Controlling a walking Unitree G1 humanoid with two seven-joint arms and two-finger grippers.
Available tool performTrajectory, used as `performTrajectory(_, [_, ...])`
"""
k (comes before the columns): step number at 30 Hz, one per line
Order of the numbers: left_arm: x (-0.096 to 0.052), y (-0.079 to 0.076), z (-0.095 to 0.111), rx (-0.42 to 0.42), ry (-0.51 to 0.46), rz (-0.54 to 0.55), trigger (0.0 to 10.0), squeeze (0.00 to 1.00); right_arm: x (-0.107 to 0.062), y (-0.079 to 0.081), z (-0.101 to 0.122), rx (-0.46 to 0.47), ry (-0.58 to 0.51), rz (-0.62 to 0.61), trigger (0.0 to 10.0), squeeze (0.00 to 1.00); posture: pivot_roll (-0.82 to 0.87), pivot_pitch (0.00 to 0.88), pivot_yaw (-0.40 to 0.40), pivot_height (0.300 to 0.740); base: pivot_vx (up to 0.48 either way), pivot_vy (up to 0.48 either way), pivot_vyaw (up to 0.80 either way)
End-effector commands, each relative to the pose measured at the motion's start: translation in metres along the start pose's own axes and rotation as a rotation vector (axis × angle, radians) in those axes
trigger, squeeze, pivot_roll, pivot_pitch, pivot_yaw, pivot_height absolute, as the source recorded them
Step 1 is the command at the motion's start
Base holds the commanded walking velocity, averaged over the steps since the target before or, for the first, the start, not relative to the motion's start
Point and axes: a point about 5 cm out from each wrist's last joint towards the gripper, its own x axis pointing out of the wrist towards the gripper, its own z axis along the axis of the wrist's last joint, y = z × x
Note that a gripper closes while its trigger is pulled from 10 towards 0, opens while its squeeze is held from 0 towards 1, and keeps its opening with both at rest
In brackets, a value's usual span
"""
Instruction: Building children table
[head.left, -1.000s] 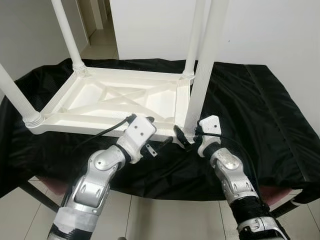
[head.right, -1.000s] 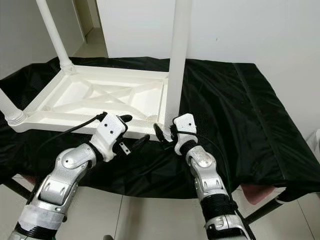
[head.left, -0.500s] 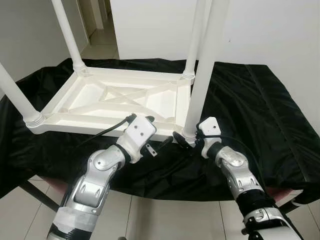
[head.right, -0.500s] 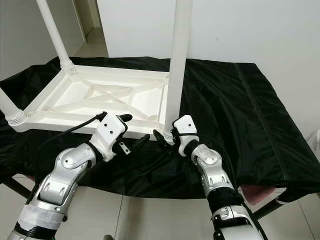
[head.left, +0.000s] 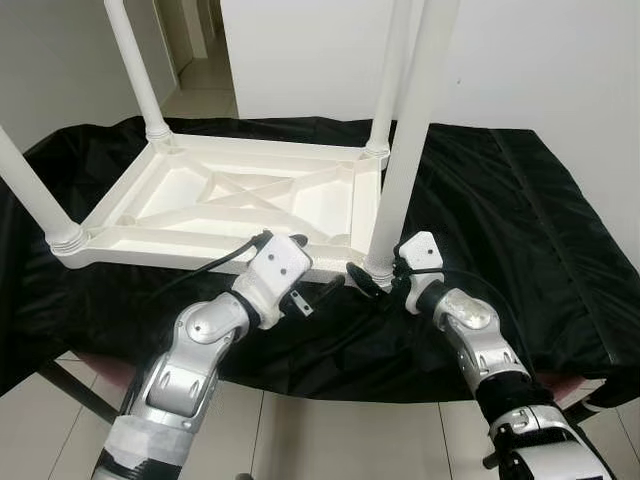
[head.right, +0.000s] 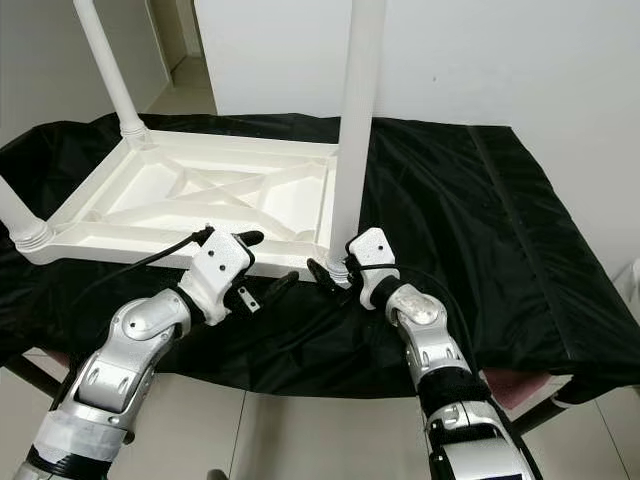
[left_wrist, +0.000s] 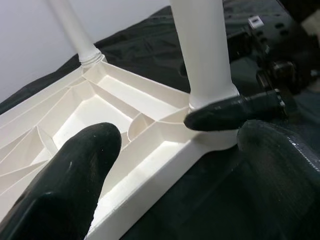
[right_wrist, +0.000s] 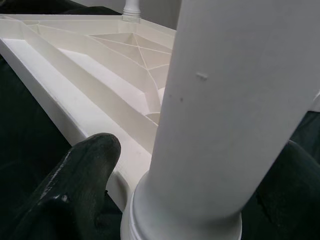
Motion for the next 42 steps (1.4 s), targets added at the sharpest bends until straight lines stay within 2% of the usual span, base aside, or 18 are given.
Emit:
performTrajectory(1, [-0.002, 0.000, -0.007, 0.011, 0.029, 0.027, 10.0, 0.00, 0.002, 0.000, 0.001, 0.002, -0.009, 0.007, 10.0, 0.00, -0.08, 0.000, 0.064, 0.740, 0.000, 0.000, 0.00])
performTrajectory(9, [-0.003, -0.002, -0.010, 0.045, 0.040, 0.012, 10.0, 0.00, 0.006, -0.001, 0.000, 0.021, -0.014, 0.001, 10.0, 0.00, -0.07, 0.000, 0.067, 0.740, 0.000, 0.000, 0.00])
performTrajectory(10, [-0.003, -0.003, -0.010, 0.054, 0.042, 0.008, 10.0, 0.00, 0.006, -0.001, 0.000, 0.025, -0.015, 0.000, 8.9, 0.00, -0.07, 0.000, 0.068, 0.740, 0.000, 0.000, 0.00])
performTrajectory(13, [-0.004, -0.003, -0.012, 0.068, 0.048, 0.002, 10.0, 0.00, 0.008, -0.001, 0.000, 0.032, -0.016, 0.000, 8.2, 0.00, -0.07, 0.000, 0.069, 0.740, 0.000, 0.000, 0.00])
performTrajectory(14, [-0.005, -0.004, -0.013, 0.073, 0.051, 0.000, 10.0, 0.00, 0.008, -0.001, 0.000, 0.032, -0.015, 0.000, 6.0, 0.00, -0.07, 0.000, 0.070, 0.740, 0.000, 0.000, 0.00])
performTrajectory(15, [-0.005, -0.004, -0.013, 0.073, 0.051, 0.000, 10.0, 0.00, 0.008, -0.001, 0.000, 0.032, -0.015, 0.000, 6.0, 0.00, -0.07, 0.000, 0.070, 0.740, 0.000, 0.000, 0.00])
performTrajectory(16, [-0.005, -0.004, -0.015, 0.078, 0.056, -0.004, 10.0, 0.00, 0.008, -0.001, -0.001, 0.035, -0.014, -0.001, 4.6, 0.00, -0.07, 0.000, 0.073, 0.740, 0.000, 0.000, 0.00])
performTrajectory(20, [-0.005, -0.005, -0.016, 0.080, 0.058, -0.005, 10.0, 0.00, 0.008, -0.001, -0.002, 0.037, -0.014, -0.001, 4.2, 0.00, -0.07, 0.000, 0.072, 0.740, 0.000, 0.000, 0.00])
performTrajectory(21, [-0.005, -0.006, -0.017, 0.082, 0.060, -0.007, 10.0, 0.00, 0.008, -0.002, -0.003, 0.042, -0.013, -0.002, 2.5, 0.00, -0.07, 0.000, 0.073, 0.740, 0.000, 0.000, 0.00])
performTrajectory(22, [-0.005, -0.006, -0.017, 0.083, 0.061, -0.007, 10.0, 0.00, 0.008, -0.002, -0.003, 0.043, -0.012, -0.002, 2.5, 0.00, -0.07, 0.000, 0.073, 0.740, 0.000, 0.000, 0.00])
performTrajectory(24, [-0.005, -0.006, -0.017, 0.085, 0.061, -0.010, 10.0, 0.00, 0.008, -0.002, -0.004, 0.046, -0.012, -0.003, 0.6, 0.00, -0.07, 0.000, 0.073, 0.740, 0.000, 0.000, 0.00])
performTrajectory(27, [-0.004, -0.006, -0.018, 0.089, 0.062, -0.012, 10.0, 0.00, 0.007, -0.003, -0.006, 0.065, -0.006, -0.005, 0.0, 0.00, -0.08, 0.000, 0.075, 0.740, 0.000, 0.000, 0.00])
performTrajectory(30, [-0.003, -0.007, -0.018, 0.090, 0.061, -0.015, 10.0, 0.00, 0.006, -0.004, -0.006, 0.071, -0.008, -0.017, 0.0, 0.00, -0.08, 0.000, 0.075, 0.740, 0.000, 0.000, 0.00])
performTrajectory(31, [-0.003, -0.007, -0.018, 0.090, 0.060, -0.017, 10.0, 0.00, 0.005, -0.005, -0.007, 0.079, -0.007, -0.037, 2.4, 0.00, -0.08, 0.000, 0.076, 0.740, 0.000, 0.000, 0.00])
performTrajectory(33, [-0.003, -0.007, -0.018, 0.090, 0.060, -0.017, 10.0, 0.00, 0.005, -0.005, -0.007, 0.079, -0.007, -0.037, 2.4, 0.00, -0.08, 0.000, 0.076, 0.740, 0.000, 0.000, 0.00])
performTrajectory(34, [-0.003, -0.008, -0.018, 0.090, 0.060, -0.019, 10.0, 0.00, 0.005, -0.006, -0.008, 0.086, -0.006, -0.051, 9.8, 0.00, -0.08, 0.000, 0.076, 0.740, 0.000, 0.000, 0.00])
performTrajectory(37, [-0.004, -0.010, -0.018, 0.088, 0.062, -0.025, 10.0, 0.00, 0.004, -0.004, -0.007, 0.105, -0.014, -0.069, 10.0, 0.00, -0.08, 0.000, 0.076, 0.740, 0.000, 0.000, 0.00])
performTrajectory(42, [-0.008, -0.016, -0.022, 0.077, 0.072, -0.038, 10.0, 0.00, 0.005, 0.004, -0.011, 0.108, 0.012, -0.271, 10.0, 0.00, -0.08, 0.000, 0.077, 0.740, 0.000, 0.000, 0.00])
